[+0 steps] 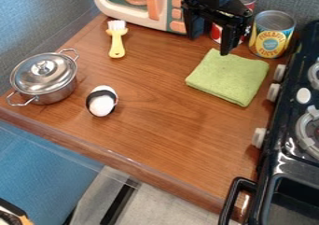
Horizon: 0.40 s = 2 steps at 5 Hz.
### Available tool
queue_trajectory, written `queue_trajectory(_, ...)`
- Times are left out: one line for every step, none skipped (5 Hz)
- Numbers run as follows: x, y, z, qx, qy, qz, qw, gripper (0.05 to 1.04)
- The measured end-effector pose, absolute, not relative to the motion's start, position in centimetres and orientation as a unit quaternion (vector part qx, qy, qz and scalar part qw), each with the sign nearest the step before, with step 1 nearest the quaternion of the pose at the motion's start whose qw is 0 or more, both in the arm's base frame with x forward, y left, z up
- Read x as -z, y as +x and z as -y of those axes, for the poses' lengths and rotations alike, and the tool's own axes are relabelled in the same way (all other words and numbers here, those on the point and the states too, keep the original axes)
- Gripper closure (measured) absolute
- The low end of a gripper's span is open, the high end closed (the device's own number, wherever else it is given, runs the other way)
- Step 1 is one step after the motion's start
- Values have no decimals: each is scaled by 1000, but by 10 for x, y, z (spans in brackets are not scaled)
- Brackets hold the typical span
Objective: Picked up the silver pot lid and put it on the bottom right of the table
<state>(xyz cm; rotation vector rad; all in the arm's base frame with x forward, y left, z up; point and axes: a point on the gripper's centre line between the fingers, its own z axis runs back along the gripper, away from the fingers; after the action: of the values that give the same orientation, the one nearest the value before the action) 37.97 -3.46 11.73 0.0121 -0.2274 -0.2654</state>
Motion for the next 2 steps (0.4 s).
queue_trajectory(-102,378,35,133,1,93,987,84)
queue_trajectory(-86,369,4,106,-27,87,990,84)
